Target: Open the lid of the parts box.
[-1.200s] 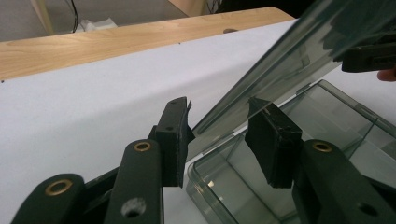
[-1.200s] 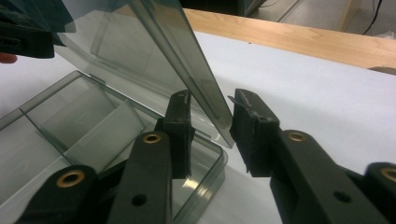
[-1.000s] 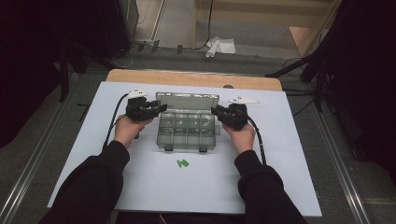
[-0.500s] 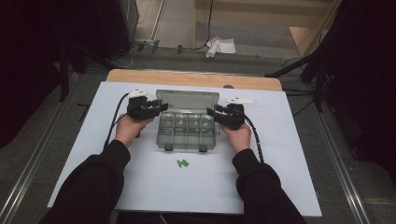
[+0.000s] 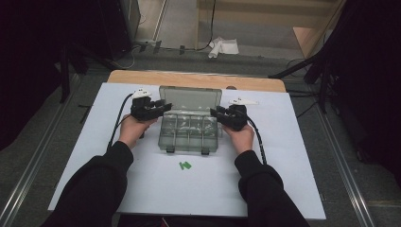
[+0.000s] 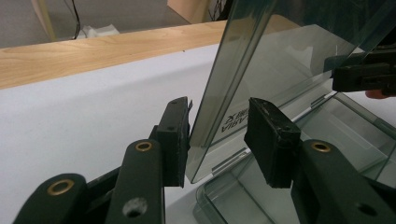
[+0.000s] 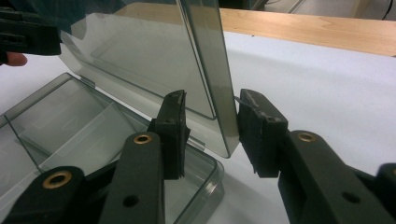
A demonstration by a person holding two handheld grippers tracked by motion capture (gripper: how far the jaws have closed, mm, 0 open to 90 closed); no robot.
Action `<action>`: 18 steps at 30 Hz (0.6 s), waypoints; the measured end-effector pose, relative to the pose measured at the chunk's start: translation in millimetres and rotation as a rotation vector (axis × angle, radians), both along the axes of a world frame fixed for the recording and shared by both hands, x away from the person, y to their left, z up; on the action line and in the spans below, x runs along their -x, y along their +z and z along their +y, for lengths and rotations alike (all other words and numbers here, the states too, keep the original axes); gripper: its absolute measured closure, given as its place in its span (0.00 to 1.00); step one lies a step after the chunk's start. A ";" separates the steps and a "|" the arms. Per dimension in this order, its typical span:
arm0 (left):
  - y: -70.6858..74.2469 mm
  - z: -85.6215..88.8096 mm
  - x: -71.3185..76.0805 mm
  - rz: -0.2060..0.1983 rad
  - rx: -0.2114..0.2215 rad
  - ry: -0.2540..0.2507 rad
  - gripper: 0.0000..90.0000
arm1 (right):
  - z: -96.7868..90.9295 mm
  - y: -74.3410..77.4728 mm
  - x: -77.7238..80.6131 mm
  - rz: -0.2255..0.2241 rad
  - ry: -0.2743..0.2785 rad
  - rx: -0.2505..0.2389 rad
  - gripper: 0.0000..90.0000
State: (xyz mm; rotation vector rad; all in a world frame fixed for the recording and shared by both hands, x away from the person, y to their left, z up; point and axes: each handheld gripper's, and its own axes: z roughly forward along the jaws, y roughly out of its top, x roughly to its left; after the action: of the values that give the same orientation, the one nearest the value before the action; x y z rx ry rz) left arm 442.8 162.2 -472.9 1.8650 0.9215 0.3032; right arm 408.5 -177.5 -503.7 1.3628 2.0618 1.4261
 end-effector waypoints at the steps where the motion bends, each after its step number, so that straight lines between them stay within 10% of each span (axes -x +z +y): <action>1: -0.1 0.0 -0.3 -0.002 -0.005 -0.002 0.65 | 0.4 -0.3 0.1 -0.003 -0.002 0.004 0.70; 18: -10.3 -4.1 -4.4 0.017 -0.010 0.017 0.65 | 0.9 -3.2 -1.3 0.005 -0.029 -0.011 0.74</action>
State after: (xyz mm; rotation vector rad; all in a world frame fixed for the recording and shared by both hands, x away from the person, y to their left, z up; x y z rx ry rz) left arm 447.3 158.1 -483.1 1.8725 0.9502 0.3033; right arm 409.9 -176.6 -506.8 1.3961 2.0318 1.4254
